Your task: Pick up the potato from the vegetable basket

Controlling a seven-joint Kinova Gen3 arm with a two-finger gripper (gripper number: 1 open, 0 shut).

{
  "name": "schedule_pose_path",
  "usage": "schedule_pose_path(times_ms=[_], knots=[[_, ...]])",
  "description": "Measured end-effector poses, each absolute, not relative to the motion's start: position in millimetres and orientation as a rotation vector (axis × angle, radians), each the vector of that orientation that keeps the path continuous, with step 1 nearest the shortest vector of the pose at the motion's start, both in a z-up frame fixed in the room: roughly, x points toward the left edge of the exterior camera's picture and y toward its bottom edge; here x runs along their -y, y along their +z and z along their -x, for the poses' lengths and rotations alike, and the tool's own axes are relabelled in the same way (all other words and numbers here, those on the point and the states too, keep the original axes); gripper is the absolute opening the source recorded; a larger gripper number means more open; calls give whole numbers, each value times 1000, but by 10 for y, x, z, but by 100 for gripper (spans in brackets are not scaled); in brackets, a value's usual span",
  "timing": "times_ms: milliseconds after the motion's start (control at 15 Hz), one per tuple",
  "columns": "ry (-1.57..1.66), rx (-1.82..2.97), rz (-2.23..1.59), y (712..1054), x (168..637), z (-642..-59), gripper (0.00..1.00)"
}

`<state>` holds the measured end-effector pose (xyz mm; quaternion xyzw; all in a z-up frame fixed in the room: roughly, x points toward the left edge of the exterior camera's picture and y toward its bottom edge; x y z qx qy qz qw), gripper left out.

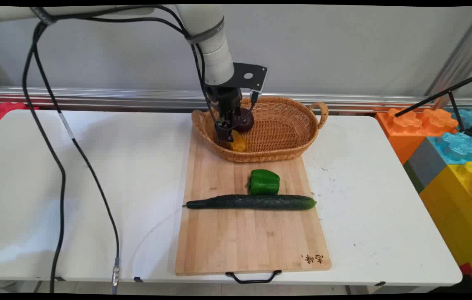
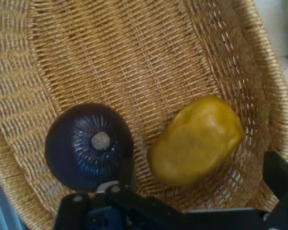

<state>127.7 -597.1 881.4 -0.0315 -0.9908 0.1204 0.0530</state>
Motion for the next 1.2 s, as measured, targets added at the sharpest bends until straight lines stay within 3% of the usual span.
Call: schedule_pose_path(times_ms=[1200], knots=[[221, 2992, 124, 8256, 6462, -1359, 100]])
